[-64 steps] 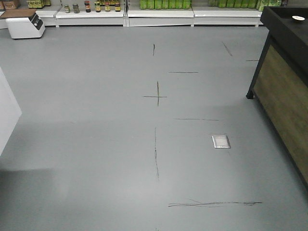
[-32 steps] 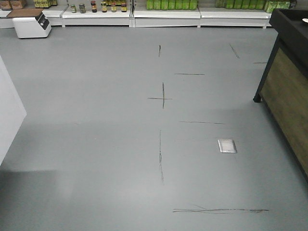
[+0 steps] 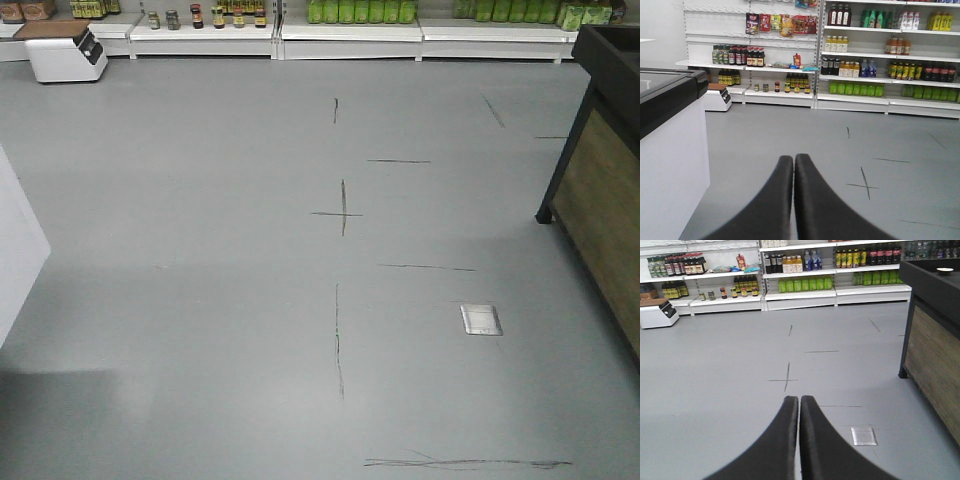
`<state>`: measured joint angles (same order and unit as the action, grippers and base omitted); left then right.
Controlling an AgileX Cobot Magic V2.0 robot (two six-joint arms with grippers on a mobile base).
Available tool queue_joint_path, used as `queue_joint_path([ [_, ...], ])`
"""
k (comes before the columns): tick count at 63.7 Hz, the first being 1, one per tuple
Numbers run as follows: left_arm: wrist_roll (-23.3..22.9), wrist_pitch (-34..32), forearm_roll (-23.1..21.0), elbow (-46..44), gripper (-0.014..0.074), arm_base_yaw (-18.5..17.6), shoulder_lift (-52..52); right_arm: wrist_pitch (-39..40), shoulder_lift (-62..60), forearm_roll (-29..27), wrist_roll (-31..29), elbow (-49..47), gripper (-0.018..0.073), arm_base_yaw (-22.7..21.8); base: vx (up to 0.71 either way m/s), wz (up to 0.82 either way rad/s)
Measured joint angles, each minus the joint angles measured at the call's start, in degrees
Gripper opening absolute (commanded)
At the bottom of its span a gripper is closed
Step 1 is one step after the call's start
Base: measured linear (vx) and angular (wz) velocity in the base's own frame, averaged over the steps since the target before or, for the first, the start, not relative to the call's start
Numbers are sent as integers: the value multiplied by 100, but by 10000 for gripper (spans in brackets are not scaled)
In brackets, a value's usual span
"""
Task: Pick three apples into basket with both arms
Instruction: 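Drive the base forward across the grey floor toward the fruit tables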
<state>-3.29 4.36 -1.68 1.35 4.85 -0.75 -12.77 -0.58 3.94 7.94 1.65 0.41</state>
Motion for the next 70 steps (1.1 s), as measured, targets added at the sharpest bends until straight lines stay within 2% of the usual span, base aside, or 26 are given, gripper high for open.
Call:
queue_joint_path([
  [23, 0, 0, 0, 0, -6, 0, 0, 0, 0, 0, 0, 0, -4, 0, 16, 7],
  [70, 0, 0, 0, 0, -6, 0, 0, 0, 0, 0, 0, 0, -4, 0, 20, -10],
])
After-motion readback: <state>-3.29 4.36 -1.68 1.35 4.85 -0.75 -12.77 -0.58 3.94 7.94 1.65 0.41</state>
